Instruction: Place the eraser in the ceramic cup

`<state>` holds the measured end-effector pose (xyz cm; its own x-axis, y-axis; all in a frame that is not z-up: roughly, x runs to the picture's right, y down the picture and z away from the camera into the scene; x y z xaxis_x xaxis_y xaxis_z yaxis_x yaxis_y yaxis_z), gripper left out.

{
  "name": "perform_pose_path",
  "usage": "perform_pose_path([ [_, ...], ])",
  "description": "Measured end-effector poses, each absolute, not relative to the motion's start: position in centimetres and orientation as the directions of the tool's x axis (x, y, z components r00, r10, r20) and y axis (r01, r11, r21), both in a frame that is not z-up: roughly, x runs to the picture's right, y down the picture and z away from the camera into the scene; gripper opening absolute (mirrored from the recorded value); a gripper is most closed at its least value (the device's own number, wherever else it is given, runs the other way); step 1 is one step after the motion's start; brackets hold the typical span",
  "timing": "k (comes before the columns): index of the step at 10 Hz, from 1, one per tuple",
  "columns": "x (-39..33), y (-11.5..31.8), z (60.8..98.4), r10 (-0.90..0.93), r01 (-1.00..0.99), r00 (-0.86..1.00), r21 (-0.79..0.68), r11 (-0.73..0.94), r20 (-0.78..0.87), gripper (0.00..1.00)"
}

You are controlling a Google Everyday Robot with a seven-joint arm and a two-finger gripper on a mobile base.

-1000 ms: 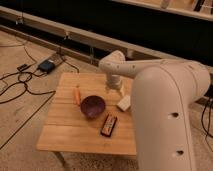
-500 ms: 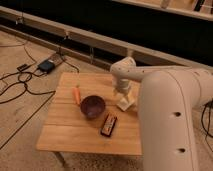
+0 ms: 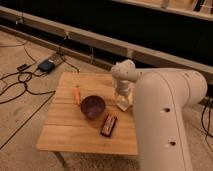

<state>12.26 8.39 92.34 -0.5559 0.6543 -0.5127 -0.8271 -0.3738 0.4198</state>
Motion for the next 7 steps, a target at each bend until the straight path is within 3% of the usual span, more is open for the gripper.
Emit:
perform_pose_path([
  [7, 14.2, 9.2, 93.0, 0.609, -0.788, -0.612, 0.455, -0.414, -0.505, 0.65],
])
